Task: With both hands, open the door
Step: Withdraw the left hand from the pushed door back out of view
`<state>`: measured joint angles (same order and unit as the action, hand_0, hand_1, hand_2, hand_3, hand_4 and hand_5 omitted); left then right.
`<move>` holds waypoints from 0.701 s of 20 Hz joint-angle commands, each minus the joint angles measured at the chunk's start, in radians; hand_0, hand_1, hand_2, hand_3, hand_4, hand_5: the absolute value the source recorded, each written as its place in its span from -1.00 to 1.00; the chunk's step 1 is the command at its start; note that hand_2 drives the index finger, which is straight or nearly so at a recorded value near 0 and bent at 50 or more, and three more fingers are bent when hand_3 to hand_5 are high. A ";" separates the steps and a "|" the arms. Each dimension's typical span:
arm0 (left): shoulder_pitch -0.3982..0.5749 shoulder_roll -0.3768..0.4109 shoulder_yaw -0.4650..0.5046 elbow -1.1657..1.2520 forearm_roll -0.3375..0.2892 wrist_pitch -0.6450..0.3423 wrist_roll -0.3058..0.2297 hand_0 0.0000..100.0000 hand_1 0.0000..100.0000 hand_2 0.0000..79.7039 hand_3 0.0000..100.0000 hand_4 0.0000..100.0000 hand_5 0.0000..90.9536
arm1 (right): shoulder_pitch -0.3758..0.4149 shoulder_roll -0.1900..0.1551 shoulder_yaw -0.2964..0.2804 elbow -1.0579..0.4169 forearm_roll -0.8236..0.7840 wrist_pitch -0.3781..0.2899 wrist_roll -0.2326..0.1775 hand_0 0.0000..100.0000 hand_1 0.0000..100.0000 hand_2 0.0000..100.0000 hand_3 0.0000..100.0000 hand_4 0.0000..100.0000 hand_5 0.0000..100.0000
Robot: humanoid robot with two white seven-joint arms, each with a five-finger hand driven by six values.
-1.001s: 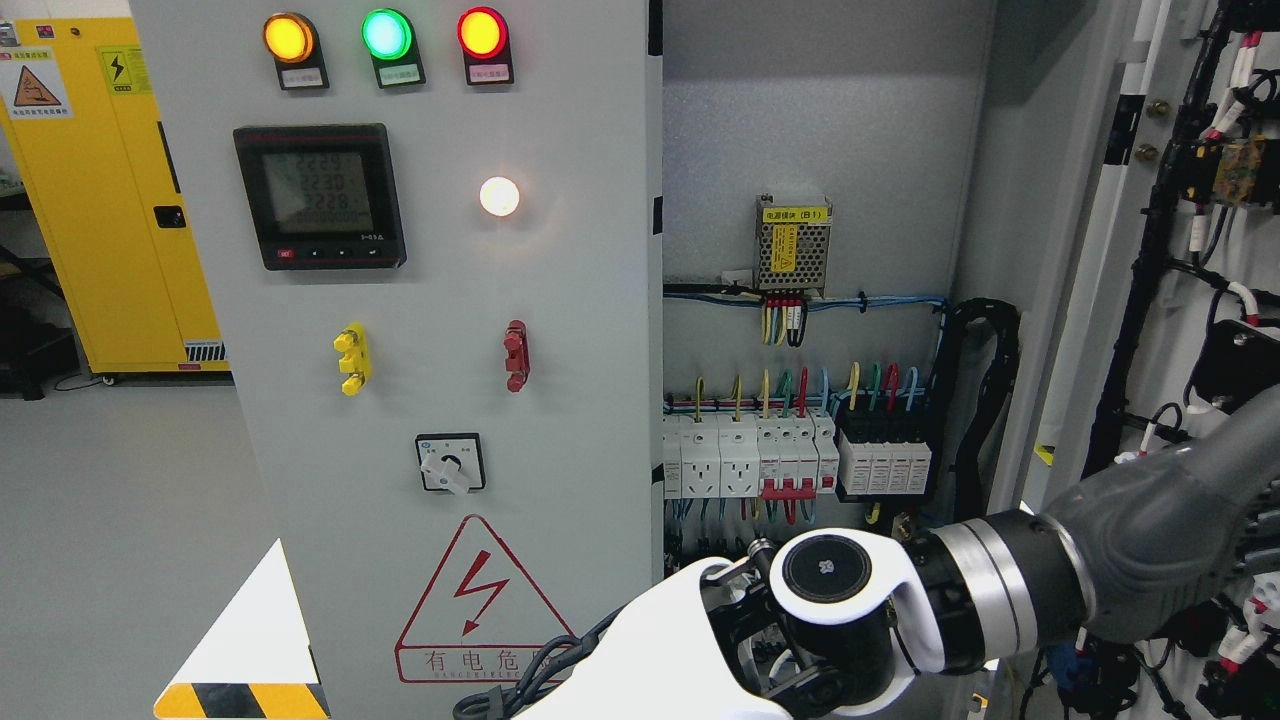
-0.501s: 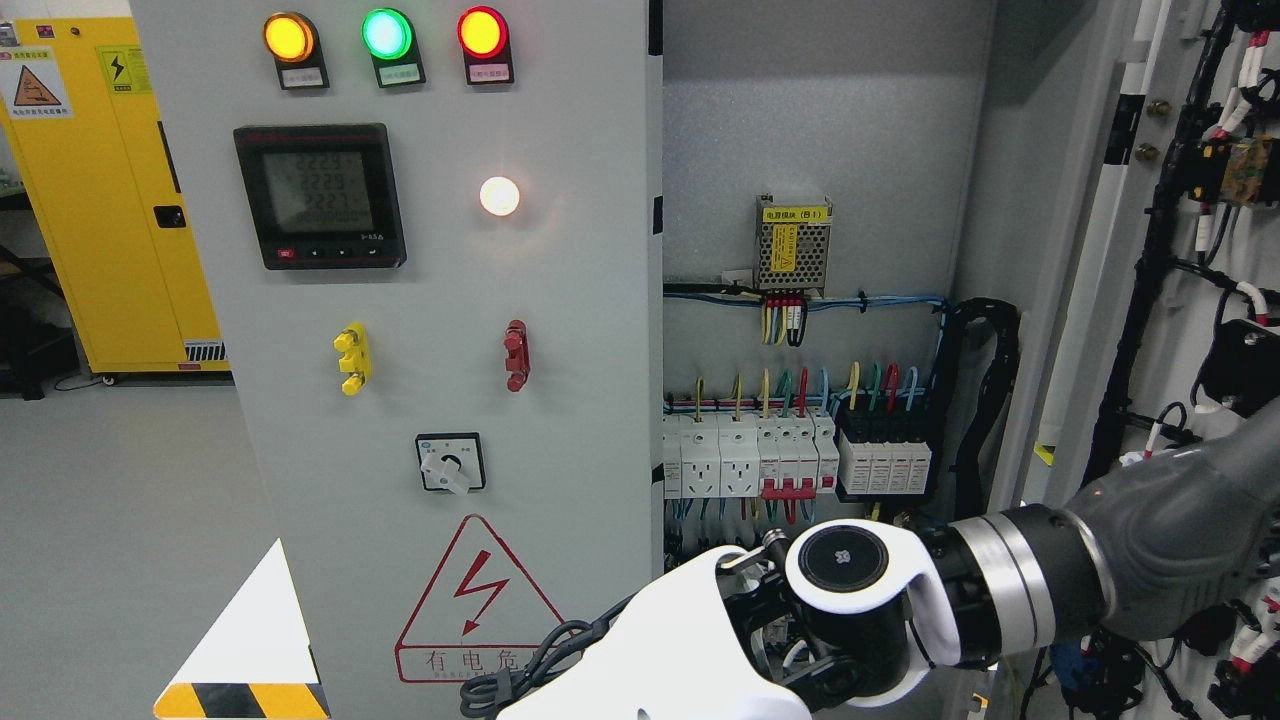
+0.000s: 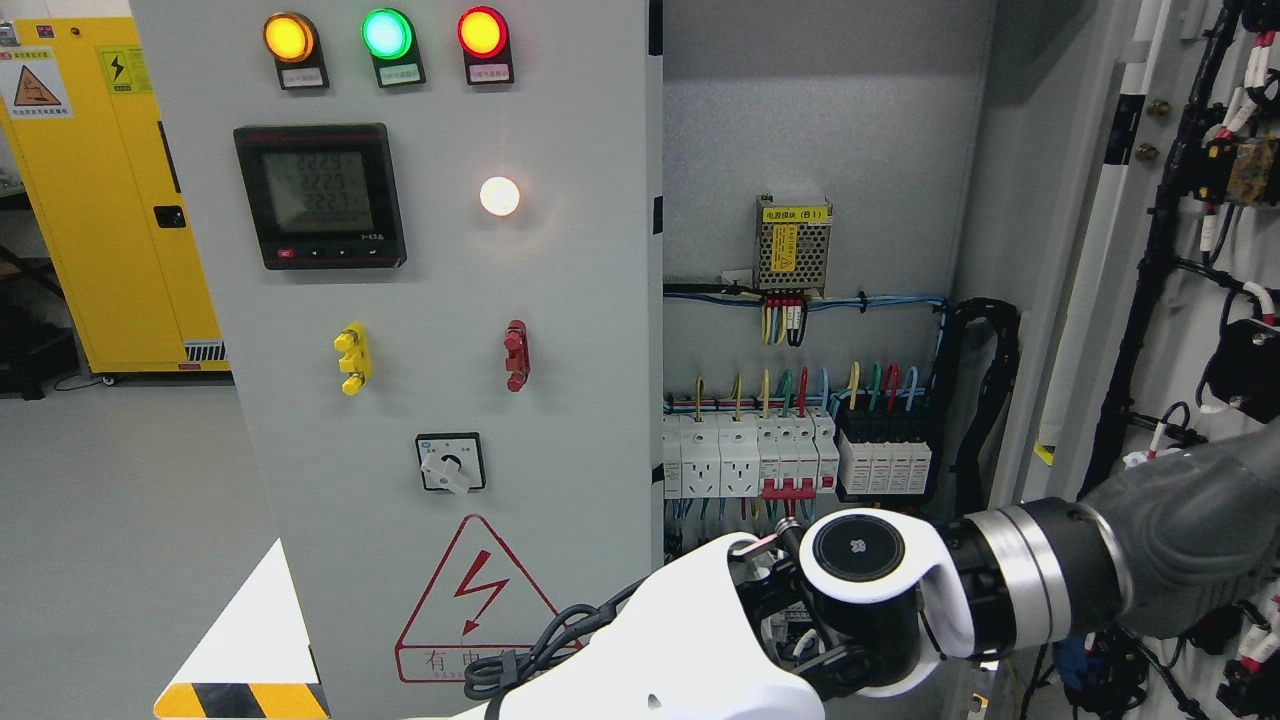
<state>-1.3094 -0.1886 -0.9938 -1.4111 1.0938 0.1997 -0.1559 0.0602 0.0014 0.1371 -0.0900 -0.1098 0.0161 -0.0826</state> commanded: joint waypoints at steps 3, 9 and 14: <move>0.002 0.009 0.093 0.001 0.002 0.039 0.010 -1.00 -1.00 -1.00 -1.00 -1.00 -1.00 | 0.000 0.005 0.001 0.000 -0.001 -0.001 0.000 -0.51 -1.00 -1.00 -1.00 -1.00 -1.00; 0.050 0.131 0.158 -0.104 0.057 0.102 -0.036 -1.00 -1.00 -1.00 -1.00 -1.00 -1.00 | 0.000 0.005 -0.001 0.000 -0.001 -0.001 0.000 -0.51 -1.00 -1.00 -1.00 -1.00 -1.00; 0.214 0.323 0.158 -0.279 0.060 0.099 -0.044 -1.00 -1.00 -1.00 -1.00 -1.00 -1.00 | 0.006 0.003 0.001 0.000 0.001 -0.001 0.000 -0.51 -1.00 -1.00 -1.00 -1.00 -1.00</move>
<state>-1.2206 -0.0842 -0.8944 -1.4983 1.1364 0.2979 -0.1941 0.0605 0.0004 0.1375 -0.0904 -0.1102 0.0161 -0.0826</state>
